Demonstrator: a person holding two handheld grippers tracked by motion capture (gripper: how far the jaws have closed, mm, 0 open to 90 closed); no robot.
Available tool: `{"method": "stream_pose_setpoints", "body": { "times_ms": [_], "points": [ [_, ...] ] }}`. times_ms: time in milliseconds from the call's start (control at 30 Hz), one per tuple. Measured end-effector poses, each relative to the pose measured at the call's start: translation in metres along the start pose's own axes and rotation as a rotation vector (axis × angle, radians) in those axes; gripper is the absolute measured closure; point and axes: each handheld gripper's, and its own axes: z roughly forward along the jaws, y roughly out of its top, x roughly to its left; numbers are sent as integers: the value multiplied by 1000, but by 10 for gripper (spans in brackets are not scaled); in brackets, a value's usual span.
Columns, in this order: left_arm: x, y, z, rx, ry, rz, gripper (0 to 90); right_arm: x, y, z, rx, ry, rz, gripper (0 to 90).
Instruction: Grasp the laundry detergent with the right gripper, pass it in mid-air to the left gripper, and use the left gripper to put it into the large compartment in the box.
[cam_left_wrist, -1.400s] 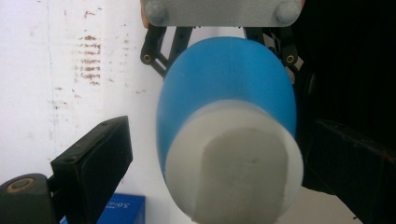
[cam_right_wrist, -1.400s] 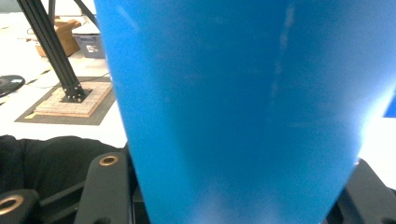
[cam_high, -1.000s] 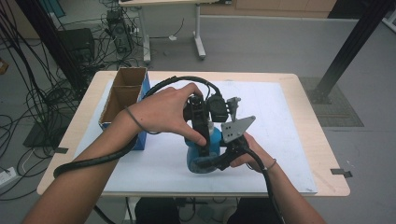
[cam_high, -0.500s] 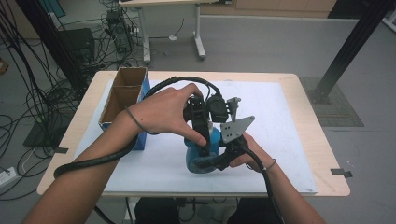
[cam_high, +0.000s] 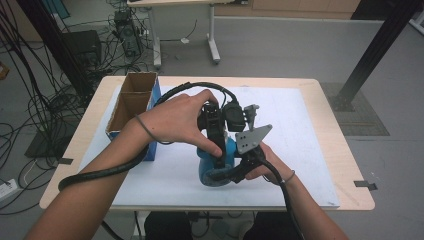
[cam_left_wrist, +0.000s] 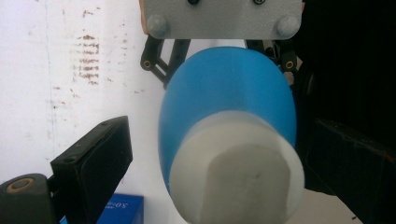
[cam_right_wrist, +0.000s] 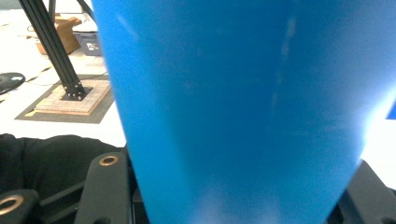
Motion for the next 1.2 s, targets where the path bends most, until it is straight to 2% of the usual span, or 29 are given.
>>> {"method": "stream_pose_setpoints", "body": {
  "times_ms": [700, 1000, 1200],
  "points": [
    [0, 2, 2, 8, 2, -3, 110, 0, 3, 2, 6, -2, -11, 425],
    [-1, 5, 5, 18, 3, -5, 187, 1, 5, 2, 9, -6, -14, 425],
    [-1, 5, 7, 19, 5, -5, 280, 1, 5, 2, 6, -8, -15, 425]
  ]
}}
